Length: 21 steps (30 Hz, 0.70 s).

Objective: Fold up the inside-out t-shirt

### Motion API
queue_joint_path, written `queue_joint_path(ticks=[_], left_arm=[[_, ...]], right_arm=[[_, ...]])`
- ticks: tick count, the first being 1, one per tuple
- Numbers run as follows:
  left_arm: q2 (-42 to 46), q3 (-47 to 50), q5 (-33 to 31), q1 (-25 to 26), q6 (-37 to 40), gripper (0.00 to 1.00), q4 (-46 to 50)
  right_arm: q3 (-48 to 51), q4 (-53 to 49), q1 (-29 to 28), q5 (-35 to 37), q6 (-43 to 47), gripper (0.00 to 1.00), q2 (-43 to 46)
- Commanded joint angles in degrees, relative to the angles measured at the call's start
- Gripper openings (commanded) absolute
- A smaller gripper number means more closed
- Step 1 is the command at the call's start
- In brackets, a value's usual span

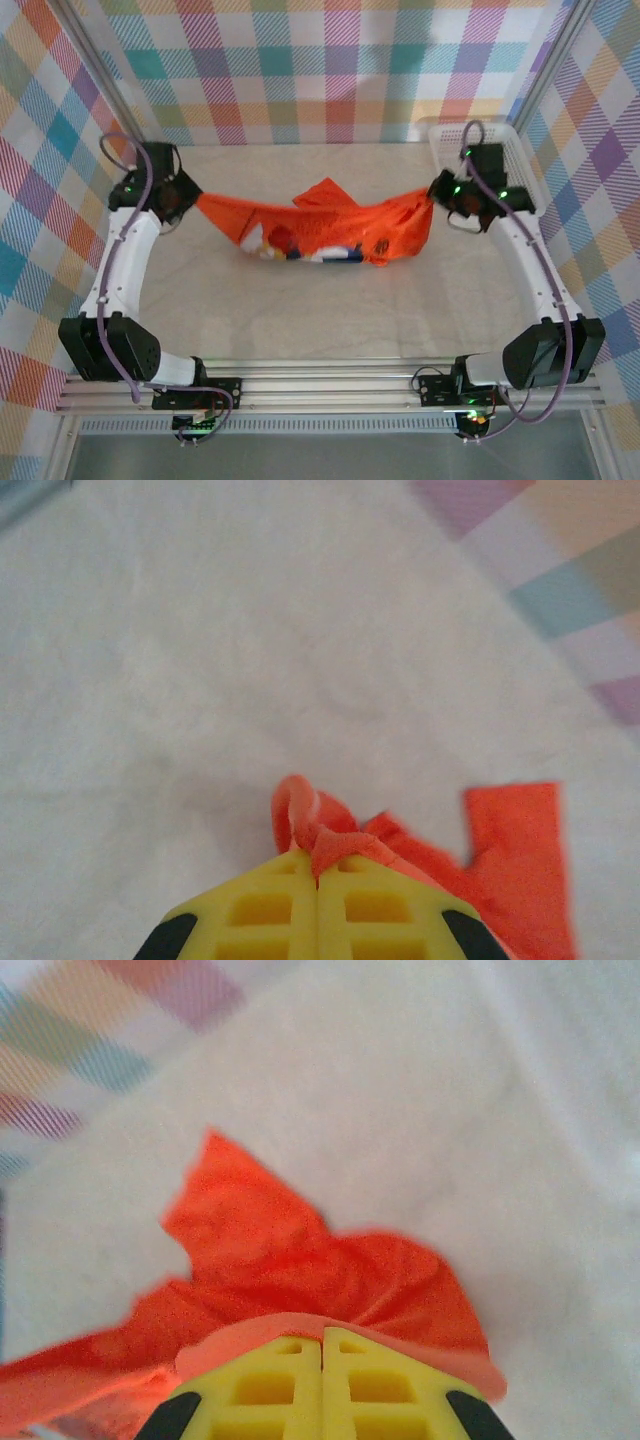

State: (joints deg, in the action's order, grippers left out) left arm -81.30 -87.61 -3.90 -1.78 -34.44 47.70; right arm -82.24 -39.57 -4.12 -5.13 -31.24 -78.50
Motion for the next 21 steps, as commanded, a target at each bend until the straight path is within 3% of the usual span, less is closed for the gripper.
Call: queue_joint_path(ticks=[1,7,11,14,17,21], left_arm=[[-2.4,-12.5,-0.9,-2.6,1.2,0.0,5.3],[-10.8,-34.5,5.1,-7.3,1.3,0.0,10.1],[-11.2,-35.6,12.7,-7.3,0.5,0.0,6.5],[-8.7,-29.3,17.9,-7.2,0.6,0.0,2.3],[-3.2,-16.4,19.7,-6.0,1.2,0.0,-2.6],[8.9,7.7,13.7,-0.3,1.4,0.0,-8.3]], right_arm=[[-10.6,-4.7,5.1,-3.7,1.8,0.0,-1.2],[-18.8,-4.7,11.5,-9.1,-0.9,0.0,-2.0],[-20.6,-3.7,11.6,-11.9,-1.9,0.0,-2.2],[-21.0,-3.6,11.5,-14.5,-1.8,0.0,-2.2],[-17.6,-2.3,11.5,-18.3,-2.2,0.0,-1.3],[-4.1,0.6,8.0,-22.7,-2.4,0.0,2.9]])
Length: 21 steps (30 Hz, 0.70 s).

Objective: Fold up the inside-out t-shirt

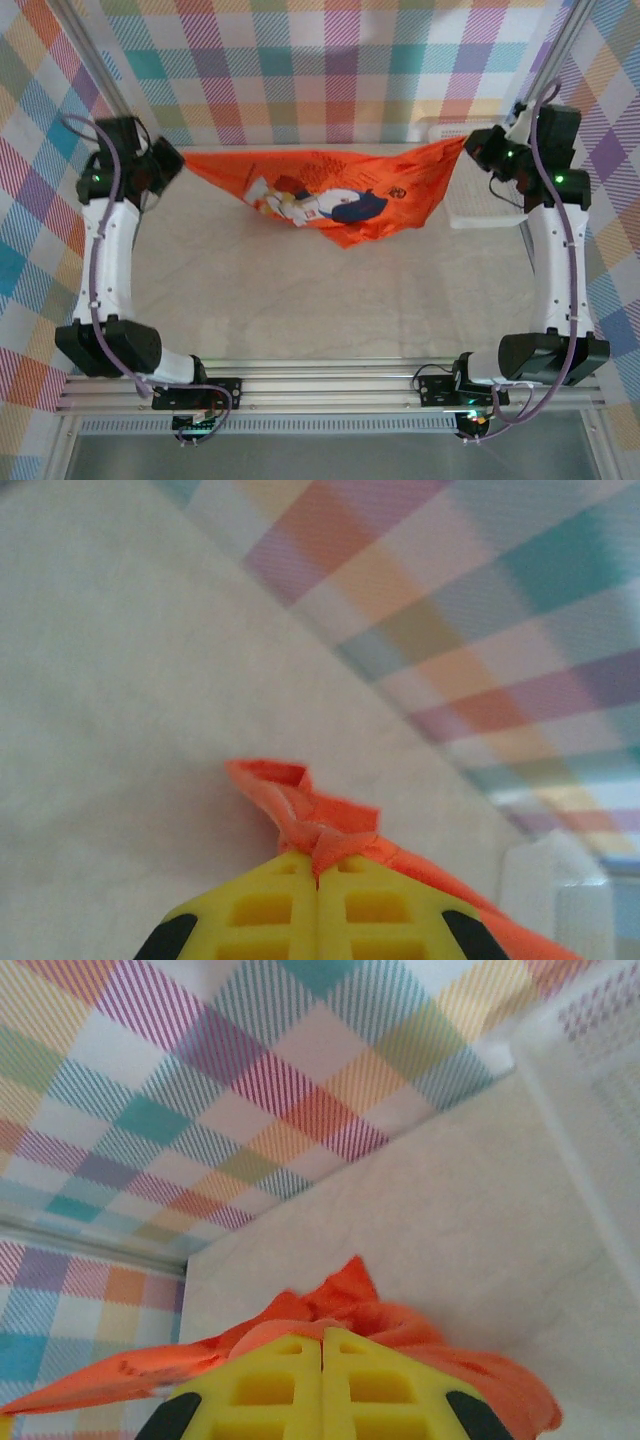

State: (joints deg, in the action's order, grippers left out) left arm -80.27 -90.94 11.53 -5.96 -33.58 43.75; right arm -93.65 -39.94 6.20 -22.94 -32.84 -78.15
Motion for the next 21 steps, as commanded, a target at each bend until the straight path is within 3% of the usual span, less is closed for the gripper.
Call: queue_joint_path(ticks=[1,5,7,9,10,12,14,18,21], left_arm=[[10.5,16.5,-4.1,5.6,-0.1,0.0,-4.6],[20.4,38.2,-14.9,18.3,-4.7,0.0,-5.5],[22.5,45.2,-17.9,23.4,-7.6,0.0,-4.8],[22.9,49.4,-20.6,25.3,-10.2,0.0,-1.8],[22.6,50.2,-21.7,25.3,-10.7,0.07,-0.3],[21.7,49.8,-24.9,25.3,-10.8,0.45,2.7],[20.3,47.0,-27.5,25.3,-9.9,0.69,4.7],[15.7,39.4,-29.5,23.8,-5.6,0.7,6.2],[11.4,36.6,-24.5,21.3,-2.7,0.58,3.3]], right_arm=[[11.4,1.5,-4.1,-4.0,-0.7,0.0,4.1],[34.1,4.8,-14.0,5.1,-2.4,0.0,12.2],[43.8,6.4,-15.2,7.8,-5.0,0.0,15.3],[50.3,5.6,-15.2,13.8,-5.7,0.0,17.7],[51.5,4.5,-15.0,16.9,-5.5,0.0,18.5],[52.4,2.8,-14.0,22.2,-4.9,0.0,19.5],[52.5,2.5,-12.3,23.4,-4.4,0.0,19.7],[51.6,1.4,-8.6,26.3,-3.9,0.0,19.8],[51.4,1.7,-6.8,27.0,-3.0,0.0,21.2]])
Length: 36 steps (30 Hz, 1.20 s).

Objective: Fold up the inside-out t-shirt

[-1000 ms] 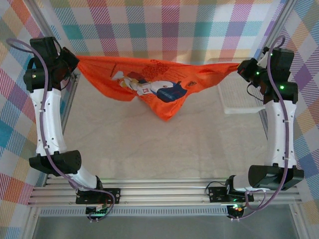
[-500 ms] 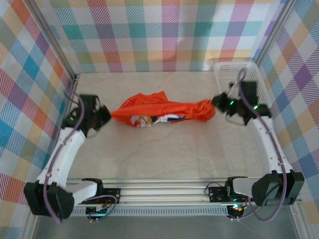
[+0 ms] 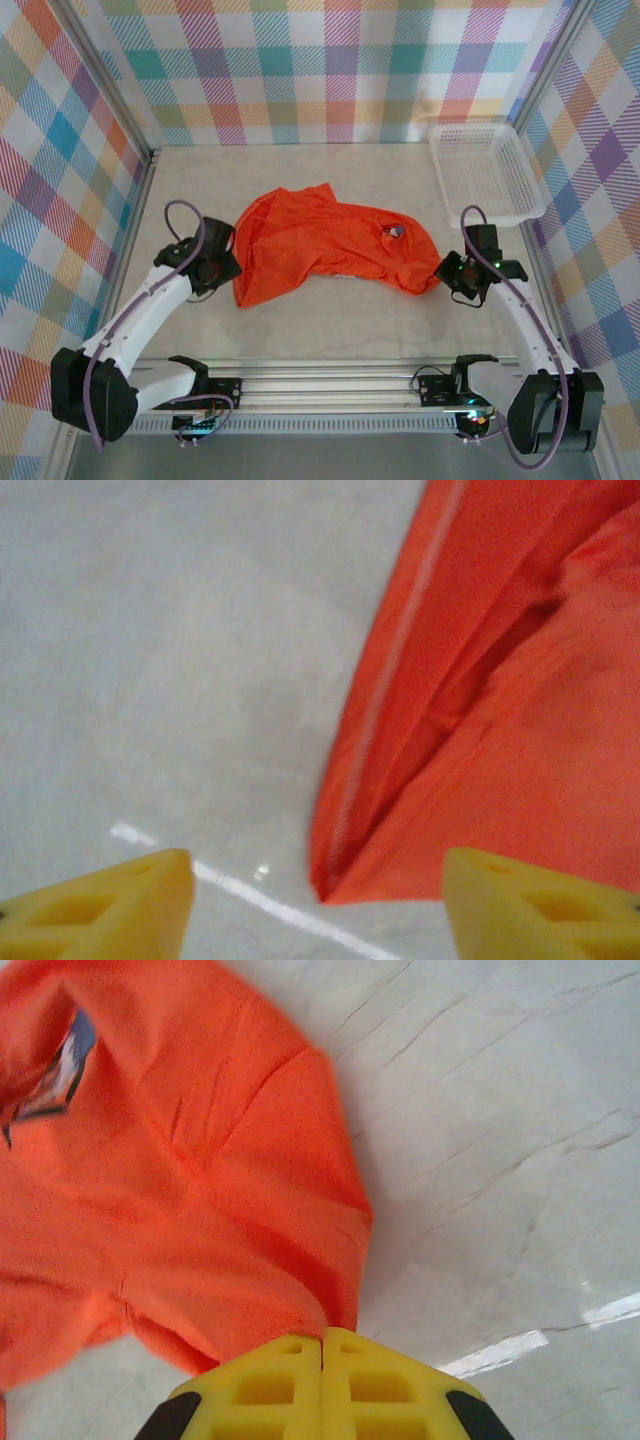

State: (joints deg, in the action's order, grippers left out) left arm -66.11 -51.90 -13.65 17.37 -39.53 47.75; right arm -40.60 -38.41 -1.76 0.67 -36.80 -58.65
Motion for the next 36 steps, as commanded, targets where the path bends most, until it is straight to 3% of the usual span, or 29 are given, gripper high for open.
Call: queue_joint_path(ticks=[1,6,9,26,34,36], left_arm=[[-4.2,-2.7,2.6,-2.8,3.7,0.53,-2.2],[-14.1,-5.1,16.0,-4.2,6.2,0.36,-10.7],[-19.4,-6.7,20.5,-4.0,7.0,0.31,-15.1],[-36.1,-15.6,19.4,-4.1,8.1,0.32,-18.1],[-37.6,-17.9,19.1,-4.1,8.5,0.3,-18.9],[-37.8,-18.9,18.7,-4.1,9.1,0.36,-17.7]], right_arm=[[-1.7,0.4,1.4,3.4,1.0,0.0,1.9],[-1.2,2.1,1.7,0.4,0.5,0.0,0.4],[-0.5,3.2,1.6,-1.4,0.3,0.0,-0.2],[-0.1,3.9,1.7,-5.9,0.8,0.0,-0.3],[0.8,5.3,1.7,-8.6,0.0,0.0,-1.5],[0.9,5.4,1.7,-8.8,0.0,0.0,-1.5]])
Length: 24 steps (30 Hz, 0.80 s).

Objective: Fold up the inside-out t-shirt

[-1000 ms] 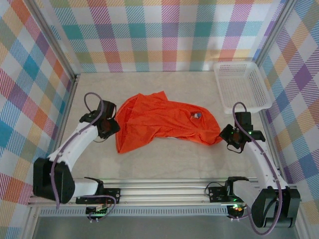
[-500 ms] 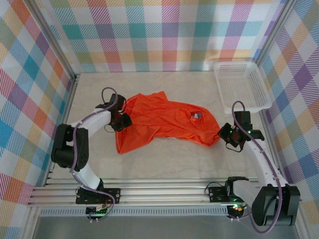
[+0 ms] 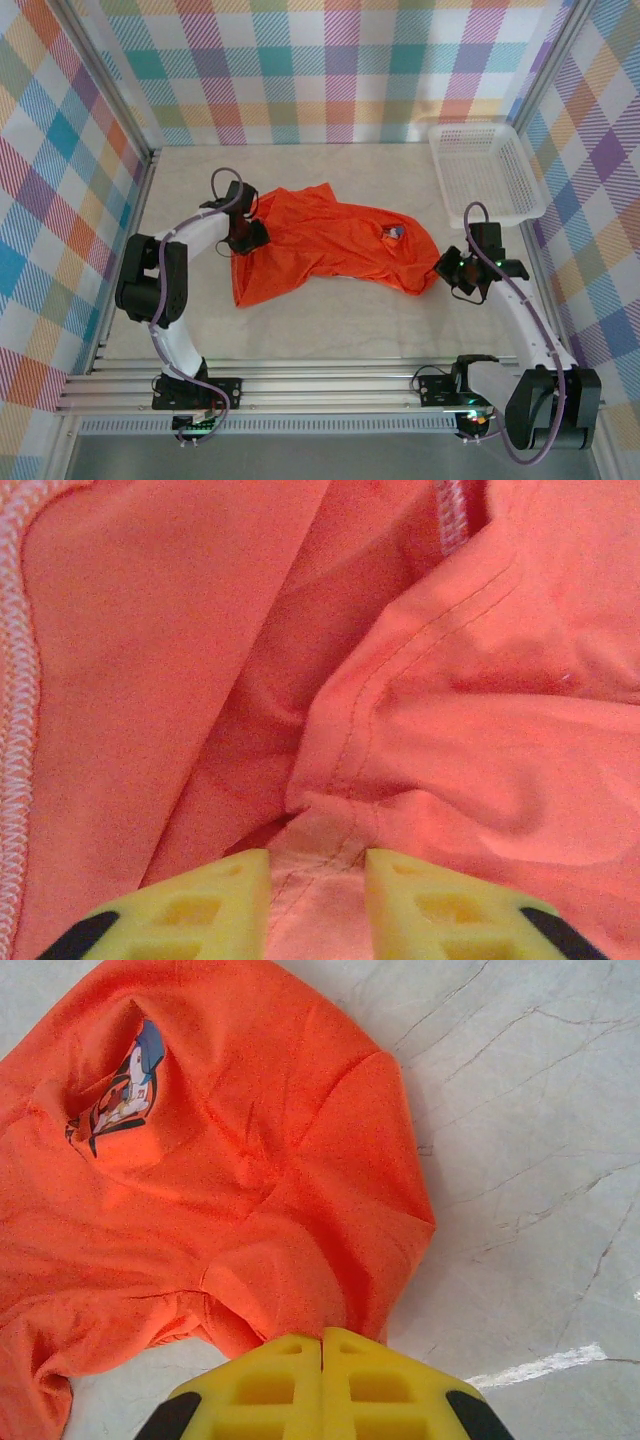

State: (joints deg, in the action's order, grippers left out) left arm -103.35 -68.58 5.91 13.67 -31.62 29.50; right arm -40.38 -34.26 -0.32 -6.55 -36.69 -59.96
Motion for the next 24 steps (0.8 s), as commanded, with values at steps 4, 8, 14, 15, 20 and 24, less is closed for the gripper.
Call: queue_joint_path(ticks=[4,8,14,15,20,24], left_arm=[[0.7,-2.3,-0.3,-0.4,1.5,0.59,0.7],[0.7,-2.7,0.3,-0.5,1.2,0.58,1.0],[-1.2,-2.8,1.2,-0.4,0.6,0.39,1.0],[-1.7,-2.8,1.5,-0.4,0.5,0.35,0.8],[-3.8,-3.5,1.6,-0.4,0.5,0.23,1.2],[-3.9,-4.8,1.0,-0.4,0.9,0.0,2.2]], right_arm=[[0.5,1.3,0.2,-1.5,0.0,0.0,-0.4],[0.3,1.3,0.2,-1.3,0.1,0.0,-0.7],[-0.3,1.0,0.2,-0.9,0.3,0.0,-0.8],[-0.3,1.0,0.2,-0.9,0.2,0.0,-0.8],[-0.6,0.3,0.2,-0.7,0.5,0.0,-0.3],[-1.1,-0.3,0.3,-0.4,0.6,0.0,0.1]])
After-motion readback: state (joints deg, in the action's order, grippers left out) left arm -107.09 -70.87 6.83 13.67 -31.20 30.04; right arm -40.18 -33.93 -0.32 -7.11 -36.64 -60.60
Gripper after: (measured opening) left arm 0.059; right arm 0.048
